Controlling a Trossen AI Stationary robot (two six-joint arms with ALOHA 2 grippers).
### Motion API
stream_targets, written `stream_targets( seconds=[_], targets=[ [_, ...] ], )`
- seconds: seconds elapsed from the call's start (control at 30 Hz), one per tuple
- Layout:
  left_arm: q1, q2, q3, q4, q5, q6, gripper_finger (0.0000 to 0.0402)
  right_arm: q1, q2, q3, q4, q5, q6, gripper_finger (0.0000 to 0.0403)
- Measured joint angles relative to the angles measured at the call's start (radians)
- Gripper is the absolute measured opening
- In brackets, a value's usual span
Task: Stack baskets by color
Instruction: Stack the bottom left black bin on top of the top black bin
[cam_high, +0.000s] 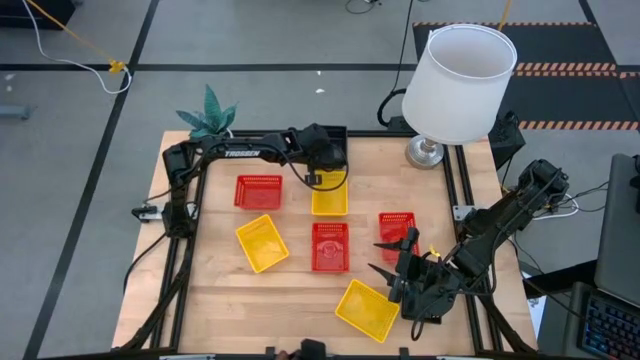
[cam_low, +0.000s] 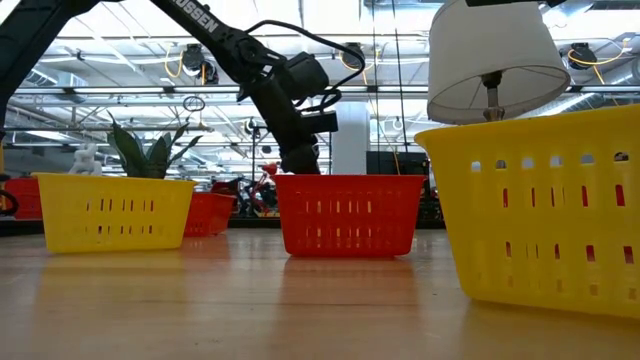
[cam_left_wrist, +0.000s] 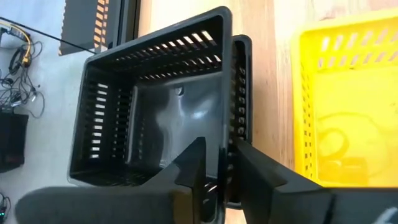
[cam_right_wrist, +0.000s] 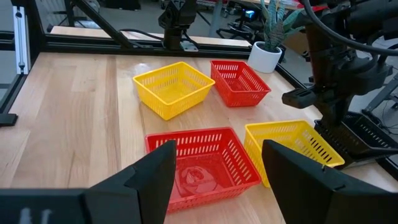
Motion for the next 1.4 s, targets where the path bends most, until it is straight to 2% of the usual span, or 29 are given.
stream_targets(
  seconds=[0.3,0.43,0.9,1.4],
  targets=[
    [0.020,0.000,0.000,0.006,0.004,-0.088,0.0152,0.000,0.000,0.000,0.000,0.000,0.000,0.0231],
    [0.019,0.000,0.000,0.008,0.007,-0.100,0.0169,0.000,0.000,0.000,0.000,0.000,0.000,0.0231],
    [0.021,-0.001,0.000,0.014,0.009,-0.173,0.0208,0.000,0.000,0.000,-0.001,-0.001,0.000,0.0231],
    [0.027,-0.010,0.000,0.016,0.010,-0.174,0.0210,0.000,0.000,0.000,-0.007,-0.002,0.000,0.0231]
  ],
)
